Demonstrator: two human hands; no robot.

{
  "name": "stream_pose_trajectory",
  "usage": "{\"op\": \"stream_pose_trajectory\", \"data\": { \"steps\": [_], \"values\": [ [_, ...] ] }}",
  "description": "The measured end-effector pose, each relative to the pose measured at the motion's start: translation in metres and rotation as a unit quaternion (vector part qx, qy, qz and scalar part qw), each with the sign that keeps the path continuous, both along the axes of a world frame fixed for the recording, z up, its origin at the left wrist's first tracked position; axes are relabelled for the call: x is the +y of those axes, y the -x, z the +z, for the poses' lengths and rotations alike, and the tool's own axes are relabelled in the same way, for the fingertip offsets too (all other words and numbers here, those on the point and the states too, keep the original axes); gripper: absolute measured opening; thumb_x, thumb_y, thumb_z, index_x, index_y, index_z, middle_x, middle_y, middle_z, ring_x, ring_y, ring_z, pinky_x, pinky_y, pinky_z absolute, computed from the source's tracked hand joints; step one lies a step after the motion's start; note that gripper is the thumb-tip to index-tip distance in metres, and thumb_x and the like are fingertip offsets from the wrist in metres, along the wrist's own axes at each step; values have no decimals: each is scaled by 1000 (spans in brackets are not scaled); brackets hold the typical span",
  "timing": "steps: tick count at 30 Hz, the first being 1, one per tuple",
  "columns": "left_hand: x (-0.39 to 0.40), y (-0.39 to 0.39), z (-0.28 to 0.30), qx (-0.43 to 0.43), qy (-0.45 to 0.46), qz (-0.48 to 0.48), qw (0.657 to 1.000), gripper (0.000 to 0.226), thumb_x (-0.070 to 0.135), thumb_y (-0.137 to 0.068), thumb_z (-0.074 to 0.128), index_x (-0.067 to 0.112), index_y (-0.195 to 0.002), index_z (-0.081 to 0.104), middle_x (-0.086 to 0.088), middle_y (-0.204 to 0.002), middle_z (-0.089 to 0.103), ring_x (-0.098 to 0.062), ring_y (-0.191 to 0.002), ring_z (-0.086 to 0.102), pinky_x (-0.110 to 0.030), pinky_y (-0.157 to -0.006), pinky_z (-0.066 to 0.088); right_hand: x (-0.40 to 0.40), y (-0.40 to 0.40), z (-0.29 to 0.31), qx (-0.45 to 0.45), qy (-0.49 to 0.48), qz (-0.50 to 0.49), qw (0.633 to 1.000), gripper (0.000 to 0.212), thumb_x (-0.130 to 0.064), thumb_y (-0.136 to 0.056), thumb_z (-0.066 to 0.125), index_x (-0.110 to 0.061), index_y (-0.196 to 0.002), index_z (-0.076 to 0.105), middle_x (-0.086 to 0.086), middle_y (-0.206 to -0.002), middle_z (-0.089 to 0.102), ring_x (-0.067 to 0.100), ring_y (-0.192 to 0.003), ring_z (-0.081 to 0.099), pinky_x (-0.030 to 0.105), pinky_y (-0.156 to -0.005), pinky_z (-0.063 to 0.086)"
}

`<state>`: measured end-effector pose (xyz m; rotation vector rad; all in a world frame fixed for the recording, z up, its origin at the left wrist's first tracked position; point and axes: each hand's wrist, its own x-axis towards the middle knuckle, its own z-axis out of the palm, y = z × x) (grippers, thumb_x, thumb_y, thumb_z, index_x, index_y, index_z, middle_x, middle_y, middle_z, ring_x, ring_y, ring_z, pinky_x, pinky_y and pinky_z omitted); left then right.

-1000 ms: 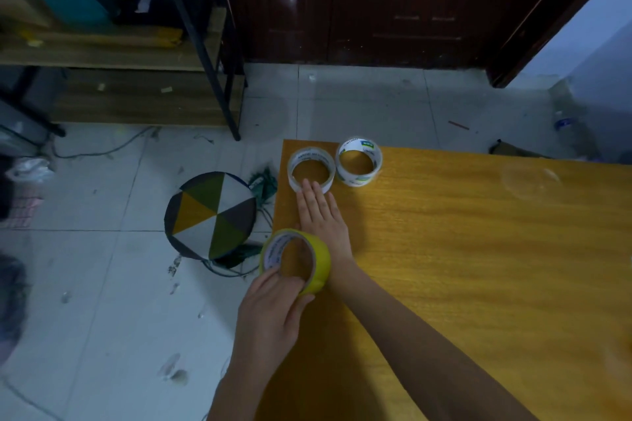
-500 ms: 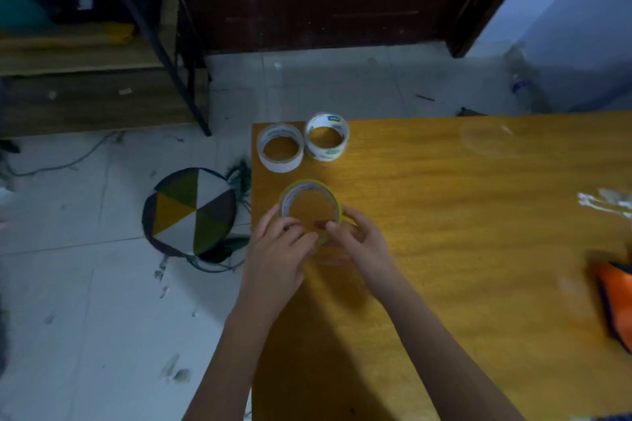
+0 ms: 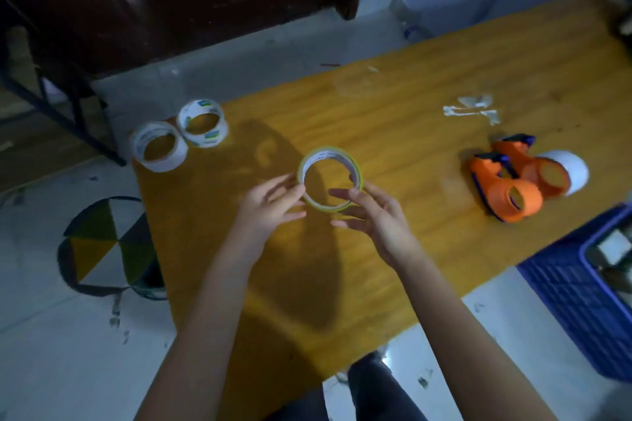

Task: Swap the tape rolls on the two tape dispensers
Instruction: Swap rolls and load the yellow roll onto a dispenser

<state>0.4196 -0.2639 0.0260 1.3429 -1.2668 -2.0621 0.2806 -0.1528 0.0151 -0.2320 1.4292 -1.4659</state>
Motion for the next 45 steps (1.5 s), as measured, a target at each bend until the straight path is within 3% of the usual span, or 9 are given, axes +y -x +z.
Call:
{"op": "stream_pose_trajectory", "data": {
  "steps": [8,12,17,21,26,35,39,42,45],
  "values": [
    [92,96,6,66,-23,3,998,27,4,-86,62,13,-111,57,-7,-97,68,-22,-82,65,-32,-76,59,98,87,9,18,15,-30,999,27,-20,-90,58,-3,-111,58,7,-89,53,24,-81,55,41,-74,61],
    [142,152,10,84,-18,26,996,27,3,-87,60,14,-111,56,-7,-99,67,-22,-85,66,-32,-76,59,146,137,13,53,12,-29,998,44,-26,-91,58,3,-124,49,5,-92,56,9,-70,63,39,-73,61],
    [194,214,15,101,-8,26,995,20,5,-86,62,18,-101,62,-9,-101,68,-24,-87,68,-33,-78,58,194,201,20,84,19,-35,996,35,-29,-89,60,-16,-121,53,5,-98,59,12,-74,66,31,-65,60],
    [219,246,16,90,-5,34,995,17,5,-85,65,20,-93,63,-6,-97,69,-27,-90,68,-33,-77,59,220,240,21,97,-3,-22,995,39,-32,-88,61,-9,-120,55,8,-101,63,16,-77,66,33,-71,61],
    [225,276,9,58,1,24,998,19,6,-83,66,21,-95,62,-5,-96,70,-21,-84,69,-28,-71,60,229,276,14,78,-32,-19,996,29,-27,-88,61,-13,-114,59,18,-114,64,25,-97,65,29,-67,60],
    [208,328,-7,54,-8,33,998,20,9,-79,71,20,-96,68,-9,-98,71,-20,-85,70,-26,-65,58,212,335,8,72,-45,8,996,27,-13,-89,58,0,-113,58,6,-77,66,12,-65,68,23,-63,59],
    [208,337,-13,36,2,34,999,21,16,-79,73,22,-99,69,-6,-98,73,-20,-88,71,-26,-64,57,210,349,7,92,-52,36,994,24,-15,-90,58,-5,-112,61,2,-77,69,12,-72,68,28,-72,60],
    [215,338,-18,25,-3,61,998,9,23,-87,64,27,-92,71,1,-87,75,-15,-81,71,-24,-61,56,209,356,5,95,-67,56,992,30,-19,-89,59,-8,-117,60,-1,-80,73,15,-80,70,33,-80,59],
    [223,341,-27,-41,10,132,990,23,27,-96,48,27,-87,69,2,-84,72,-16,-79,69,-22,-57,54,208,360,1,115,-69,72,988,36,-24,-88,60,-11,-121,59,4,-90,74,18,-89,70,34,-82,58]
  ]
}}
